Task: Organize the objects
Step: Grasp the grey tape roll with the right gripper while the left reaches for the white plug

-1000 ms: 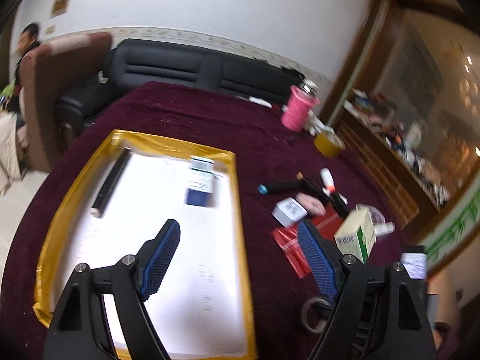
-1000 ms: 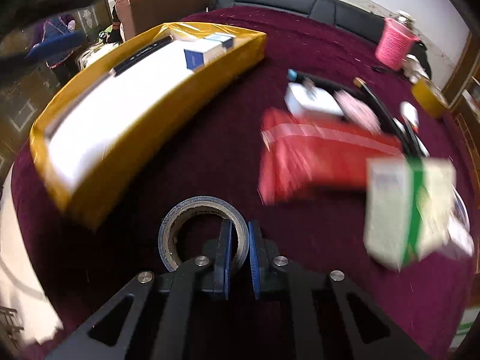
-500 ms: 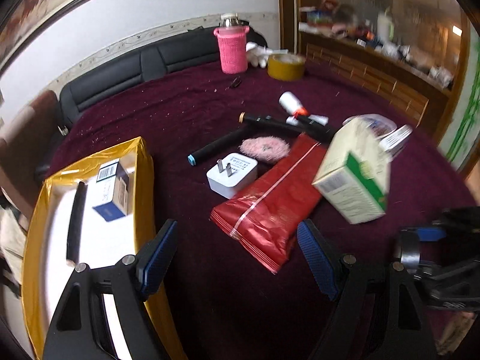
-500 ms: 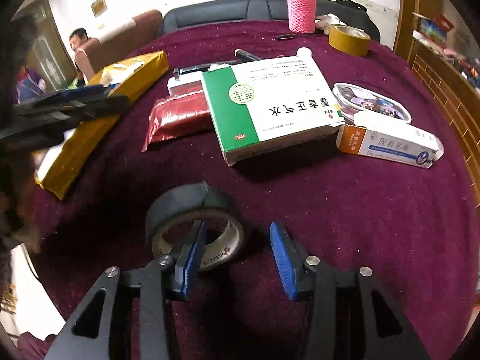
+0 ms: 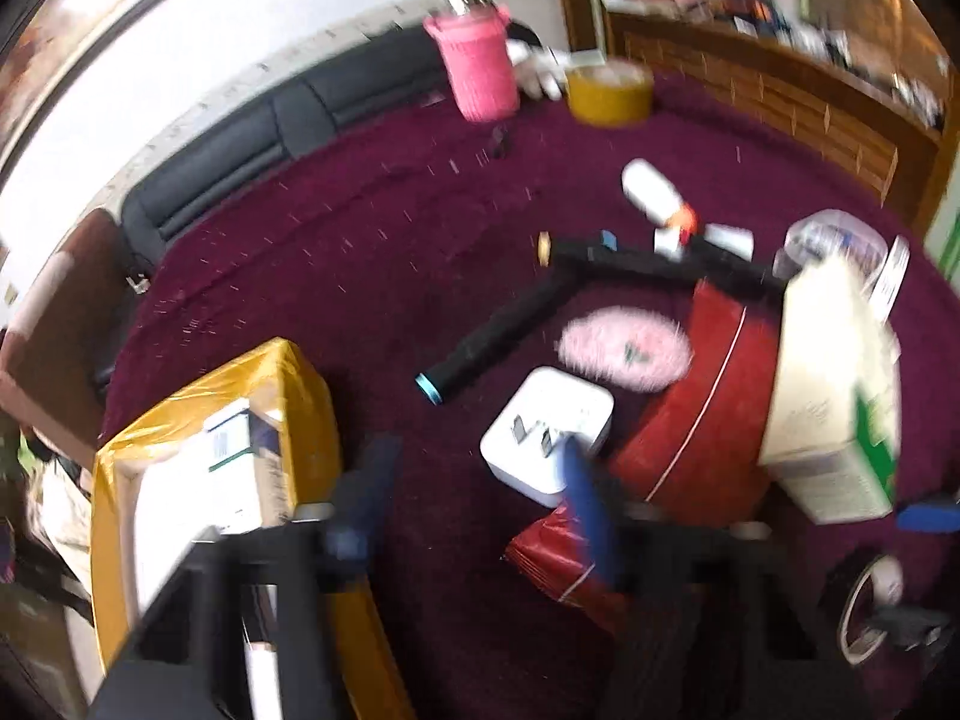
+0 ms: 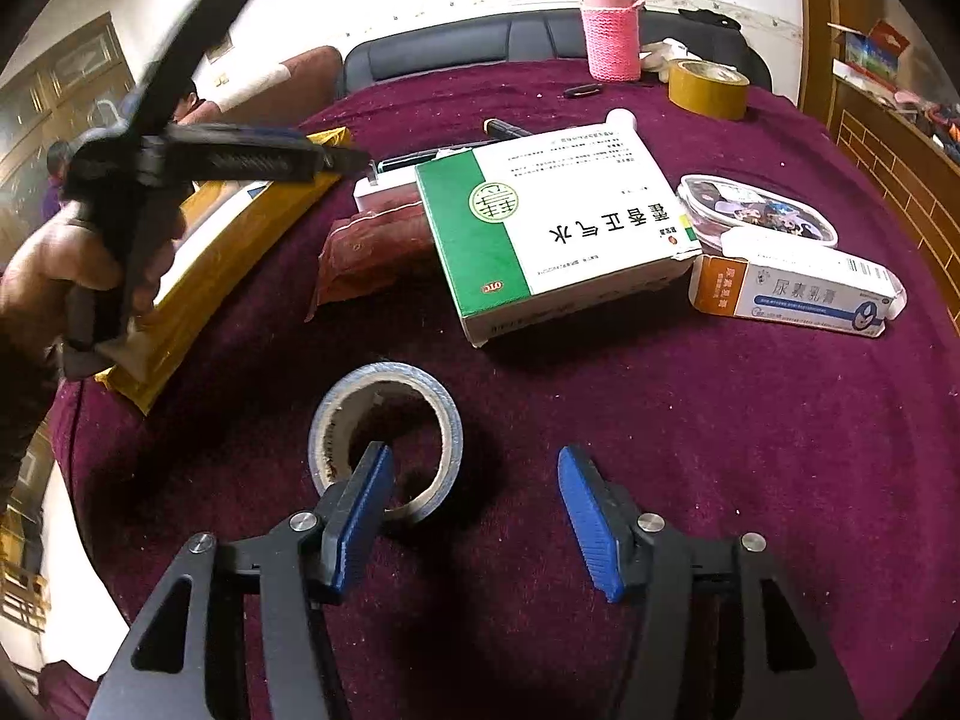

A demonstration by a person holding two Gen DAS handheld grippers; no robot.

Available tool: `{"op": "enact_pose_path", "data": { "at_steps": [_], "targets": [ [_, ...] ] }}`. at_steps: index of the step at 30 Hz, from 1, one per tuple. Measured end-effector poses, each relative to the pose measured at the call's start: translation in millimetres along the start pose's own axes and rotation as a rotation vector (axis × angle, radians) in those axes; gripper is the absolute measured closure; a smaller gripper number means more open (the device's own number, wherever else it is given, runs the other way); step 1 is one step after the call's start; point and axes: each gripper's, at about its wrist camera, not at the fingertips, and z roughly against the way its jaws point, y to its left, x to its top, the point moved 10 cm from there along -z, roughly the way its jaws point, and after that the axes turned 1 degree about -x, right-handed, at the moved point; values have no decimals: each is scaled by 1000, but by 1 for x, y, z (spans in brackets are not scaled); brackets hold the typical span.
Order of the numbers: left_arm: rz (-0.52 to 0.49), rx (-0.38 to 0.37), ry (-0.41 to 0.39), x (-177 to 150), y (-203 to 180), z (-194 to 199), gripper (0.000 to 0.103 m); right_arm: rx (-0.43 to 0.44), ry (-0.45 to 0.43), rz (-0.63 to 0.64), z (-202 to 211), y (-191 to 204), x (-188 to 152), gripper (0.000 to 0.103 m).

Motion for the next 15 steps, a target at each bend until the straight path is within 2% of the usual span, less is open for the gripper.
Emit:
{"op": "enact_pose_path", "data": {
  "at_steps": [3,9,13,15],
  "targets": [
    [-5,-30,-13,6,-5,-5,66,0,8,5,-2,1,2,41],
    [-82,-114,-8,18,-28,-16,65,-33,23,38,-8,3,7,41],
    [-161,-89,-8,22,-44,-24,61,-43,37,45,-13,4,12,40],
    [-156,-86,-21,24,-46,-24,62,-60,42,52,-16,4,15,40]
  ]
}}
